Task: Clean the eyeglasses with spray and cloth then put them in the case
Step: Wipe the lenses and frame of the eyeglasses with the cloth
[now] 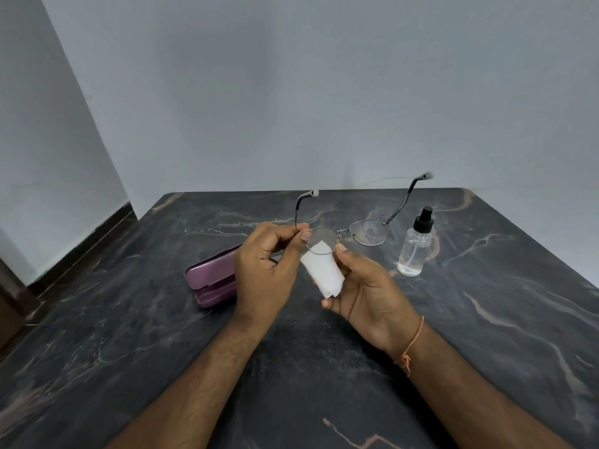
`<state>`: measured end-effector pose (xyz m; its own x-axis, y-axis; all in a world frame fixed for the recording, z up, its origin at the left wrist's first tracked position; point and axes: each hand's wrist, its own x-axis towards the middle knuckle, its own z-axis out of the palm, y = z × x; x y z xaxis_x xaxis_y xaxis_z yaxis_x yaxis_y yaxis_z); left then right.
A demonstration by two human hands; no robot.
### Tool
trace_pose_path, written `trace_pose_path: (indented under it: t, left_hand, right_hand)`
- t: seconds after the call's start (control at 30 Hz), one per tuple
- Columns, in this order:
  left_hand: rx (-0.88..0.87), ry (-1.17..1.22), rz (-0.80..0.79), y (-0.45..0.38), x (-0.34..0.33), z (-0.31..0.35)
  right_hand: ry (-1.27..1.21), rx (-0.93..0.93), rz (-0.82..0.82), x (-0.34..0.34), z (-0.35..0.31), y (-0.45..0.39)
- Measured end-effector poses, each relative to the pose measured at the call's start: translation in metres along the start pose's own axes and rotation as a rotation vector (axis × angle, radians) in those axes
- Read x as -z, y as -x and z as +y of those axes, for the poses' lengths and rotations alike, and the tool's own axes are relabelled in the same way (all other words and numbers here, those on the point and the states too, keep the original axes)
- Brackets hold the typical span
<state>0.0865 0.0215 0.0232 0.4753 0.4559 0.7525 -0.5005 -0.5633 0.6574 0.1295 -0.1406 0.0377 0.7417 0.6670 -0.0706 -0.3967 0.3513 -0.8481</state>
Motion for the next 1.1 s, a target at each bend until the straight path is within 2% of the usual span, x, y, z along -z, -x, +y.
trace_pose_path:
  t: [0.37, 0.6, 0.83, 1.1]
  left_hand:
    - [-0.048, -0.020, -0.029, 0.0010, 0.0010, 0.0022]
    - [-0.087, -0.049, -0.033, 0.0000, 0.0026, 0.0022]
    - [-0.085, -0.059, -0.008, -0.0012, 0.0042, 0.0011]
    - [-0.056, -0.050, -0.026, 0.0001, 0.0038, -0.0001]
  right_hand:
    - [-0.077, 0.019, -0.136, 0.0059, -0.0016, 0.0004]
    - [-0.058, 0.128, 0.015, 0.0006, -0.0031, -0.0008]
    - [0.008, 0.132, 0.087, 0.0023, 0.0002, -0.0021]
    - [-0.015, 0.120, -0.064, 0.0009, -0.0032, 0.0023]
